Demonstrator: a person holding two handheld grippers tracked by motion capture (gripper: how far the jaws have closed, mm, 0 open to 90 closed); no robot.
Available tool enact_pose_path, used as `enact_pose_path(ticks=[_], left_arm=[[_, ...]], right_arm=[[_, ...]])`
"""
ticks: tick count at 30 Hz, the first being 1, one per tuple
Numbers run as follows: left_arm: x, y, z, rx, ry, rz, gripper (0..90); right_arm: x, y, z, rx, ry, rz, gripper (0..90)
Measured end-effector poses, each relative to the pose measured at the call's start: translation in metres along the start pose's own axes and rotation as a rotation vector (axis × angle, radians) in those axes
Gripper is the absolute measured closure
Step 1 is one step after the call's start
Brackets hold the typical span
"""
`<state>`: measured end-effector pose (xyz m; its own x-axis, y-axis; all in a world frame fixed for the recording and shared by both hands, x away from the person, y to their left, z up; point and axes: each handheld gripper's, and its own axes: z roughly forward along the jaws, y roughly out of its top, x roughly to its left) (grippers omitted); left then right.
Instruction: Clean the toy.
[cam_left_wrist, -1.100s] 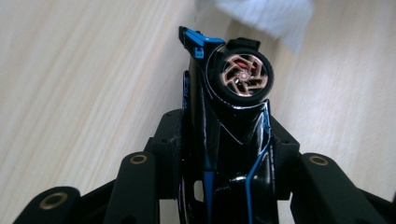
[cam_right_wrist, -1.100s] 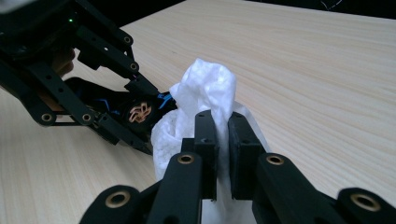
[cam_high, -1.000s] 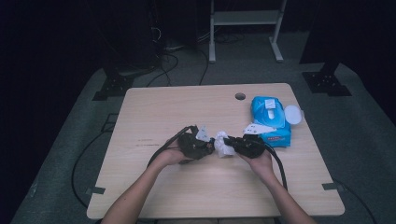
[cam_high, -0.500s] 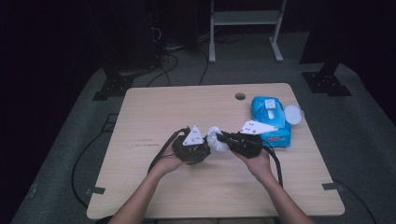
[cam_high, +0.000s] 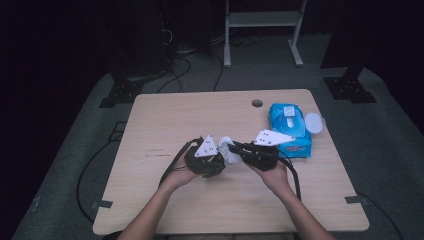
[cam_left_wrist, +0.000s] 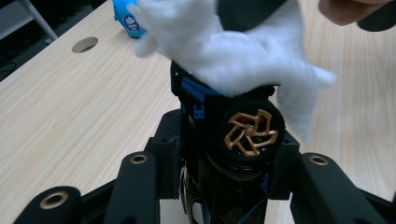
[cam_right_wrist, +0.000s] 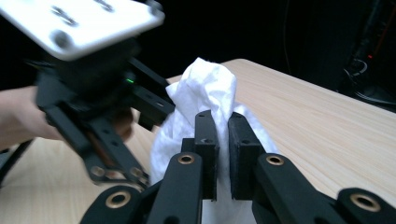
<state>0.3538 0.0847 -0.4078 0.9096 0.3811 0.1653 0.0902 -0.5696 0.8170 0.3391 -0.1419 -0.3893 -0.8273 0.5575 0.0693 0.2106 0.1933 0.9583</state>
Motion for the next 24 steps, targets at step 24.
enact_pose_path(ticks=[24], left_arm=[[0.001, -0.001, -0.002, -0.024, -0.007, -0.016, 57.0]], right_arm=[[-0.017, -0.012, -0.007, 0.021, -0.044, 0.048, 83.4]])
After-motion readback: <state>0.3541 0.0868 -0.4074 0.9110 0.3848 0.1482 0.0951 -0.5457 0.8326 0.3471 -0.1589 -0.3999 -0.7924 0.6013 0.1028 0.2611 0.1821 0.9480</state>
